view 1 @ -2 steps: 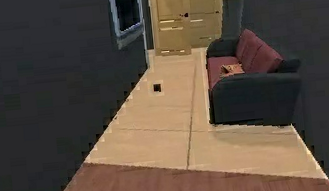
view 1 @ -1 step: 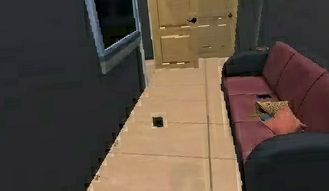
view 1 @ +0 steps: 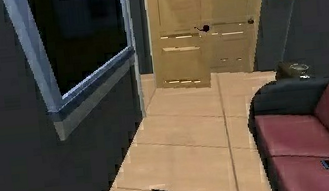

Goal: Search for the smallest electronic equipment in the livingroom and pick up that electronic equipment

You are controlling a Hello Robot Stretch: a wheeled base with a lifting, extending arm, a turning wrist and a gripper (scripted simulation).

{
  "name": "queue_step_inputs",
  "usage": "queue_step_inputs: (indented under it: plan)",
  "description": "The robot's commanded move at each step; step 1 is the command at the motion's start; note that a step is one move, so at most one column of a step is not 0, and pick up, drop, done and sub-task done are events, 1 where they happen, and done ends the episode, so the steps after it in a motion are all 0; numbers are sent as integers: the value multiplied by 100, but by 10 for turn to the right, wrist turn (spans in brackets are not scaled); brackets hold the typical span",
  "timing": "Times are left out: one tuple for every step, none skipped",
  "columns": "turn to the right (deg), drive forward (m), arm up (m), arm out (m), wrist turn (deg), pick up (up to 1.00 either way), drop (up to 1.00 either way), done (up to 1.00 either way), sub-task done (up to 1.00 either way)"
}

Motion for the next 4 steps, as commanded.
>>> queue_step_inputs:
  plan:
    - [30,0,0,0,0,0,0,0,0]
    - [0,25,0,0,0,0,0,0,0]
    - [30,0,0,0,0,0,0,0,0]
    - [0,45,0,0,0,0,0,0,0]
